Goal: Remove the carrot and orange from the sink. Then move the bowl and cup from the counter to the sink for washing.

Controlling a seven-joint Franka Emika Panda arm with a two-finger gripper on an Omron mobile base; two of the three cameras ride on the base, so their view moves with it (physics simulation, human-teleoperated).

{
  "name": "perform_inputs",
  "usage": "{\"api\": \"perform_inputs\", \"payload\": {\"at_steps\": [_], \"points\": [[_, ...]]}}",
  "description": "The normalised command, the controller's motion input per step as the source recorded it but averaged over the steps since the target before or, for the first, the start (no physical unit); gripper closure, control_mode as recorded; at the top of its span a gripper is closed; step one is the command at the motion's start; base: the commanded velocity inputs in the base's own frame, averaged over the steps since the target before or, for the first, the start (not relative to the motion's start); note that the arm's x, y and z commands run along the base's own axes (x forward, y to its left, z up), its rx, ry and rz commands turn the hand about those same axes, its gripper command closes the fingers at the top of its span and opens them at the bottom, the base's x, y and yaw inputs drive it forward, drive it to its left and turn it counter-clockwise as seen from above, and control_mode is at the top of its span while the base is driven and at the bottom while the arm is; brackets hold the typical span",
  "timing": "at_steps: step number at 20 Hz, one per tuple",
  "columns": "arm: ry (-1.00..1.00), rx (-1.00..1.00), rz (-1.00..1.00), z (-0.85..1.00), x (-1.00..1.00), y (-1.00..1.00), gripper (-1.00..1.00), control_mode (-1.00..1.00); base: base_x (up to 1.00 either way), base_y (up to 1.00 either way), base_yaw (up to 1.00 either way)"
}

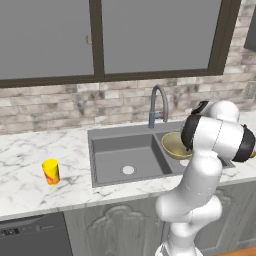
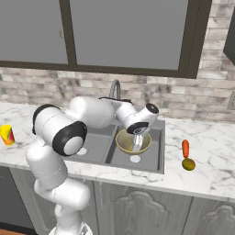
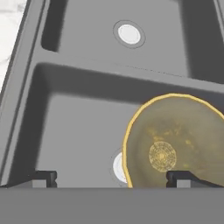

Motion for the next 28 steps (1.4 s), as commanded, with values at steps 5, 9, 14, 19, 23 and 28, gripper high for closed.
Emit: {"api": "perform_inputs", "payload": {"at_steps": [5, 9, 14, 19, 23, 28], "points": [[0.02, -0.03, -0.33, 0.24, -0.28, 0.21, -1.0, -1.0, 0.0, 0.0, 0.0], [0.08, -0.02, -0.33, 0.24, -0.27, 0.19, -1.0, -1.0, 0.0, 0.0, 0.0], [0.08, -0.01, -0.33, 0.23, -0.28, 0.18, -1.0, -1.0, 0.0, 0.0, 0.0], [0.07, -0.01, -0.34, 0.21, -0.26, 0.19, -1.0, -1.0, 0.0, 0.0, 0.0], [0.04, -0.01, -0.31, 0.21, -0.22, 0.21, -1.0, -1.0, 0.0, 0.0, 0.0], [0.04, 0.0, -0.3, 0.22, -0.23, 0.21, -1.0, -1.0, 0.0, 0.0, 0.0]]}}
